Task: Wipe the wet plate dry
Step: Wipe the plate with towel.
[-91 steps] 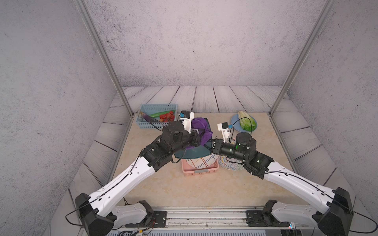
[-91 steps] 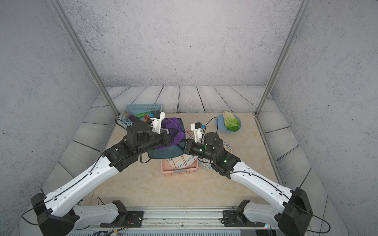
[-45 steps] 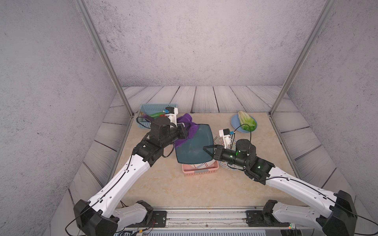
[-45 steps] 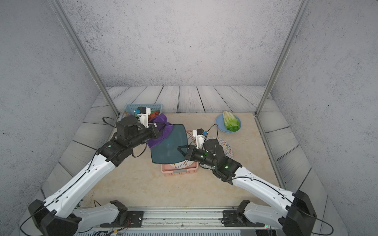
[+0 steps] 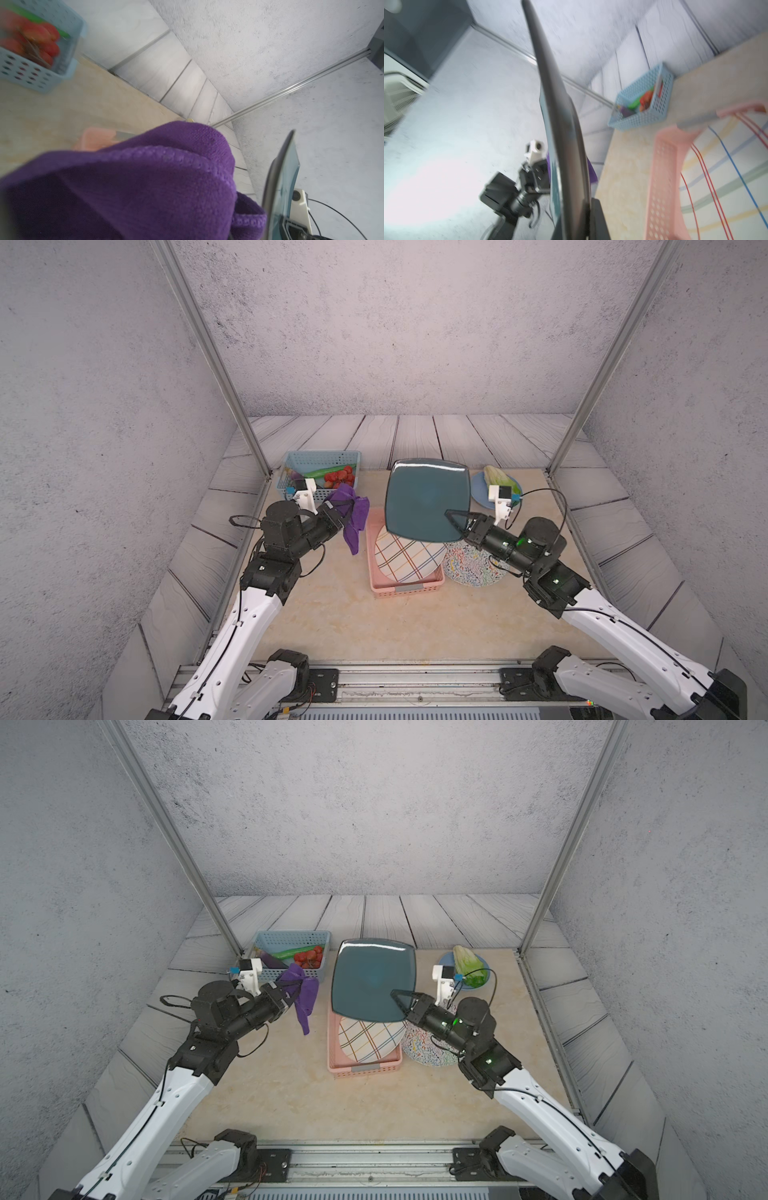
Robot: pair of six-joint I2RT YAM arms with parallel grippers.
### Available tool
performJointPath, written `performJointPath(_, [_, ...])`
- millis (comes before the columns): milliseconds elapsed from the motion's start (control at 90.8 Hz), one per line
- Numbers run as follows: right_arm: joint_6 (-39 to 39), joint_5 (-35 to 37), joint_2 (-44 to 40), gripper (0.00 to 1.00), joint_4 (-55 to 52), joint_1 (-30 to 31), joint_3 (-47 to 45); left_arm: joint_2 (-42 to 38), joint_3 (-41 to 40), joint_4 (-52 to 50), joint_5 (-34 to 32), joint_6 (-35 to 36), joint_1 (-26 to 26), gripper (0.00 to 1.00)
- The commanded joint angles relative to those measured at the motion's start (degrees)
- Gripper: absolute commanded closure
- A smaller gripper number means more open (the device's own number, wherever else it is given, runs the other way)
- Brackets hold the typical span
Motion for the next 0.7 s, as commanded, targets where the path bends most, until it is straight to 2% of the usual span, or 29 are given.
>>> performJointPath(0, [5.86, -5.99, -0.36, 1.00, 21.46, 0.71, 1.10, 1.16, -1.15, 22.34, 11.55, -21.62, 0.23, 1.00])
performJointPath(143, [9.25, -9.45, 4.19, 1.00, 27.53, 0.69, 1.15, 3.67, -0.49, 41.41, 10.21, -37.56, -1.86, 1.00])
performJointPath(264, [11.78, -12.74, 8.37, 1.00, 32.67, 1.65, 2.28, 5.55, 1.08, 49.37, 6.41, -44.18, -6.34, 1.00])
performJointPath(363, [12.18, -12.89, 11.17, 1.00, 35.82, 4.32, 2.57, 6.74, 2.06, 49.54, 3.56, -43.88, -10.90, 1.00])
performJointPath(517, [12.32, -11.32, 15.73, 1.00, 39.44, 7.03, 4.96, 9.54, 2.51, 49.47, -0.11, -39.23, -21.99, 1.00])
performJointPath(605, [13.84, -7.23, 17.36, 1.00, 42.80, 6.12, 6.48, 11.05, 1.71, 51.19, -1.78, -37.19, -28.08, 1.00])
performJointPath(694, [14.72, -6.37, 17.49, 1.00, 41.13, 2.82, 8.33, 10.98, 0.24, 52.97, -3.79, -36.89, -29.11, 1.00])
